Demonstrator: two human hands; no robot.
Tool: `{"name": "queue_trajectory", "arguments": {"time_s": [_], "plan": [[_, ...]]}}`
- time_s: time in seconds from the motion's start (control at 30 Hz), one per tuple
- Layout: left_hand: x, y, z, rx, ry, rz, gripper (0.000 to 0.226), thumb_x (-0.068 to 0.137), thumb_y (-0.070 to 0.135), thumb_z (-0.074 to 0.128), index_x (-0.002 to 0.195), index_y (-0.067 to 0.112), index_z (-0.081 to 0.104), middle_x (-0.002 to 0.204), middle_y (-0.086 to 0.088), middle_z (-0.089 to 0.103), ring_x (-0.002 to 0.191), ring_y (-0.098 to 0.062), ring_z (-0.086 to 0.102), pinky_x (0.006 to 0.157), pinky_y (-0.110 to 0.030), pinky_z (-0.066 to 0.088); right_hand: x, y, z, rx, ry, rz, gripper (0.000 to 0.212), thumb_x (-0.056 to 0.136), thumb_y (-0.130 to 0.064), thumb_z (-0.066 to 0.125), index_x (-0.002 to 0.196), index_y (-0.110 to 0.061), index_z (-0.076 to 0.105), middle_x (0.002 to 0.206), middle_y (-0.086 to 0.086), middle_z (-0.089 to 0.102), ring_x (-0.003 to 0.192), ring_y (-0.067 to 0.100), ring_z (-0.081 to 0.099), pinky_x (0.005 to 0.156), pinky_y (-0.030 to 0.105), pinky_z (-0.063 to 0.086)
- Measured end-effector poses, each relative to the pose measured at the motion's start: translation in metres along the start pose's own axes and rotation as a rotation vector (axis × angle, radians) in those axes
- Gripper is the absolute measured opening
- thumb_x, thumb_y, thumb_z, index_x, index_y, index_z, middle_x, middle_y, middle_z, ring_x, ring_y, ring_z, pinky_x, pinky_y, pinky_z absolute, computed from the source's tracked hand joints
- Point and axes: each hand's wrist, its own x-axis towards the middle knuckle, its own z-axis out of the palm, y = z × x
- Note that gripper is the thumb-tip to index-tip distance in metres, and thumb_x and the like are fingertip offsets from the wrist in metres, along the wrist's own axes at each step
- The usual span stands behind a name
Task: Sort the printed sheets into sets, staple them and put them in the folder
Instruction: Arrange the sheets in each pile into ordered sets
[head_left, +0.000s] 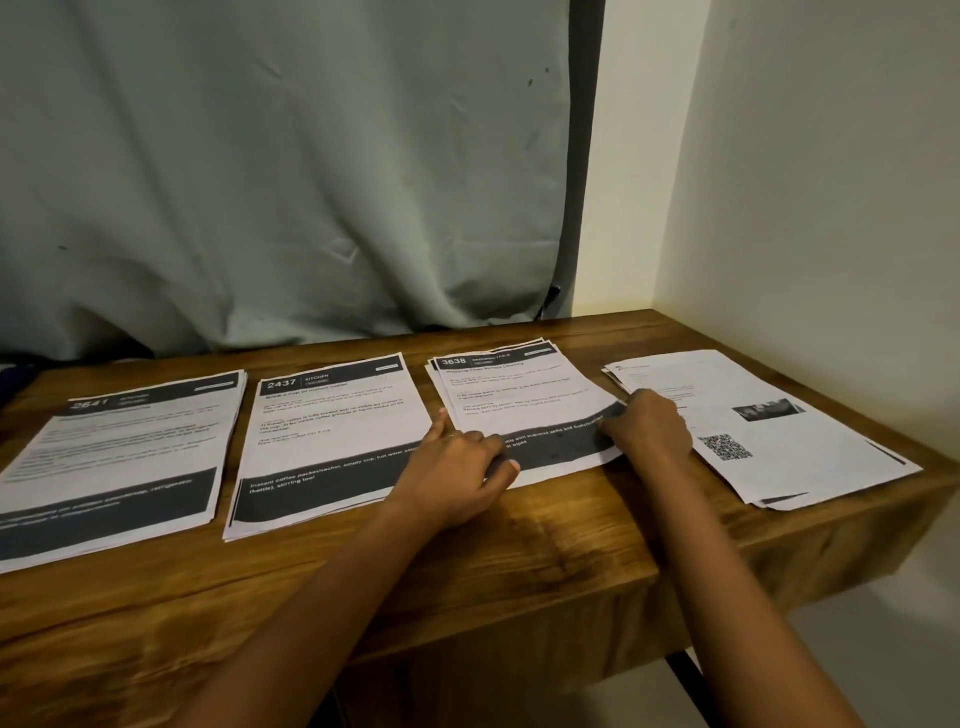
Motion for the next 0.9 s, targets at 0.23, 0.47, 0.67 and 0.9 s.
{"name": "queue_trajectory", "arguments": {"time_s": [0.23,0.47,0.67,0.9], "plan": [[0.016,-0.005,-0.009,-0.019,-0.032,-0.002,0.041,0.100,0.047,0.035,0.109,0.018,0.062,0.107,-0.003,0.064,0.102,-0.017,0.057,0.116,-0.047,0.017,0.011,-0.009,-0.008,-0.093,-0.066,-0.038,0.038,0.085,-0.030,0.065,0.116,-0.009,0.058,0.119,0.013,0.059,0.109,0.032,0.056,0.094,0.043,0.048],[0.032,-0.013,-0.011,-0.230,-0.183,-0.040,0.014,0.095,0.037,0.055,0.095,0.025,0.049,0.097,0.006,0.053,0.100,-0.015,0.052,0.088,-0.035,0.038,0.033,-0.018,-0.009,-0.043,-0.203,-0.029,0.045,0.080,-0.037,0.072,0.111,-0.008,0.057,0.119,0.013,0.061,0.105,0.029,0.058,0.091,0.039,0.050],[0.031,-0.017,-0.009,-0.191,-0.212,-0.073,0.034,0.095,0.044,0.050,0.124,0.027,0.044,0.137,-0.001,0.049,0.125,-0.021,0.040,0.100,-0.038,0.036,0.051,-0.032,-0.020,0.061,-0.344,0.009,0.067,0.088,-0.033,0.067,0.141,-0.006,0.037,0.149,0.014,0.037,0.132,0.034,0.041,0.101,0.041,0.041],[0.030,-0.026,-0.006,-0.185,-0.228,-0.029,0.045,0.092,0.049,0.053,0.131,0.031,0.041,0.140,0.005,0.046,0.124,-0.017,0.038,0.107,-0.039,0.025,0.069,-0.039,-0.014,0.069,-0.450,-0.078,0.057,0.079,-0.021,0.076,0.129,-0.007,0.054,0.133,0.013,0.054,0.119,0.033,0.052,0.090,0.038,0.043]]}}
